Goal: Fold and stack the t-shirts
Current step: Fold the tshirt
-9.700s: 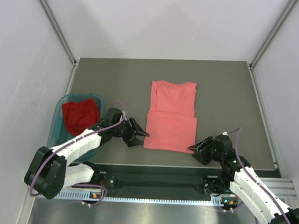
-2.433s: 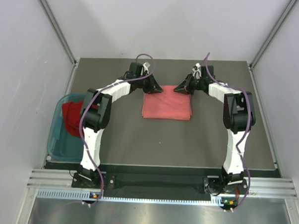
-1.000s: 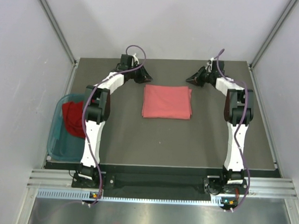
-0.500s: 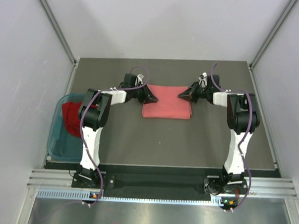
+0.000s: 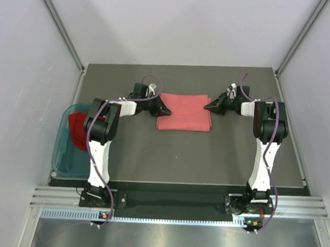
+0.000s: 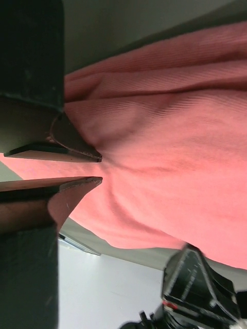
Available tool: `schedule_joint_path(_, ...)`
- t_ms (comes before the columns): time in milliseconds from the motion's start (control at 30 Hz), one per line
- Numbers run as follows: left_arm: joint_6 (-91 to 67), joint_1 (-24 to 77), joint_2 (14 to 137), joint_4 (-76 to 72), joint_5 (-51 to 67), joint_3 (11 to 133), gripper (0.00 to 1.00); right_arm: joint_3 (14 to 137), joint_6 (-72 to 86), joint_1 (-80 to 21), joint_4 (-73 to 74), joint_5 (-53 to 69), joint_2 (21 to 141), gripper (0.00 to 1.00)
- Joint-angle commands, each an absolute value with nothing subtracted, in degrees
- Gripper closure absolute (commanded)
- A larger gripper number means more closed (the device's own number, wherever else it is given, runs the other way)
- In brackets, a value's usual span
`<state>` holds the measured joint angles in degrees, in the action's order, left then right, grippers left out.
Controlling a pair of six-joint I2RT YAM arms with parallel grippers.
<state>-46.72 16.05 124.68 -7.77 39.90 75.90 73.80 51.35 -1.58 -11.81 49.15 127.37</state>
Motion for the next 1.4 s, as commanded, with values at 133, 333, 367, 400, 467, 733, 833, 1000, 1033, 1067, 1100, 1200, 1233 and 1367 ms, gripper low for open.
schedule_joint_path(133,-44.73,16.43,116.81,-0.44,41.84,76.82,0.77,80.25,38.5,-3.85,6.66,46.49,117.35,0.92)
schedule_joint_path(333,-50.17,17.4,115.58,-4.3,43.77,73.92,0.77,68.39,47.97,-10.7,-7.27,50.35,111.36,0.92)
schedule_joint_path(367,-50.71,17.49,115.66,-5.18,43.94,73.31,0.77,67.33,51.64,-11.68,-13.12,51.84,111.88,0.92)
schedule_joint_path(400,-51.32,17.49,116.27,-6.32,44.03,72.08,0.77,66.11,54.2,-13.6,-17.88,52.64,113.28,0.92)
schedule_joint_path(467,-51.24,17.58,116.98,-6.94,43.86,71.64,0.77,66.0,55.01,-15.02,-19.15,52.65,114.95,0.92)
schedule_joint_path(733,-44.83,17.05,122.25,1.99,39.56,70.49,0.8,64.25,51.35,-13.81,-18.38,54.06,123.93,0.94)
schedule_joint_path(833,-42.28,16.88,121.47,4.46,37.81,68.73,0.8,61.09,44.41,-11.53,-12.25,52.21,121.91,0.95)
schedule_joint_path(1000,-36.75,16.79,118.05,10.1,35.51,67.85,0.8,56.87,37.62,-8.44,-4.76,51.59,115.33,0.95)
schedule_joint_path(1033,-36.3,16.87,117.25,10.72,35.68,68.03,0.8,56.78,36.92,-8.0,-3.79,51.68,114.09,0.95)
schedule_joint_path(1067,-35.95,16.87,115.68,11.77,36.03,68.64,0.8,57.13,34.39,-8.0,-0.21,50.81,112.78,0.95)
schedule_joint_path(1100,-35.77,16.96,114.88,12.21,36.99,69.08,0.8,58.96,32.97,-8.43,2.52,50.28,110.68,0.95)
schedule_joint_path(1200,-37.43,17.31,112.68,13.01,39.19,71.8,0.79,62.56,32.6,-9.75,5.19,50.97,108.73,0.95)
schedule_joint_path(1233,-38.05,17.4,112.33,12.75,39.55,72.5,0.79,63.45,33.91,-10.19,5.1,51.32,108.55,0.95)
schedule_joint_path(1367,-43.05,17.67,113.55,8.45,42.53,74.62,0.79,67.84,37.96,-13.09,2.47,52.29,111.16,0.95)
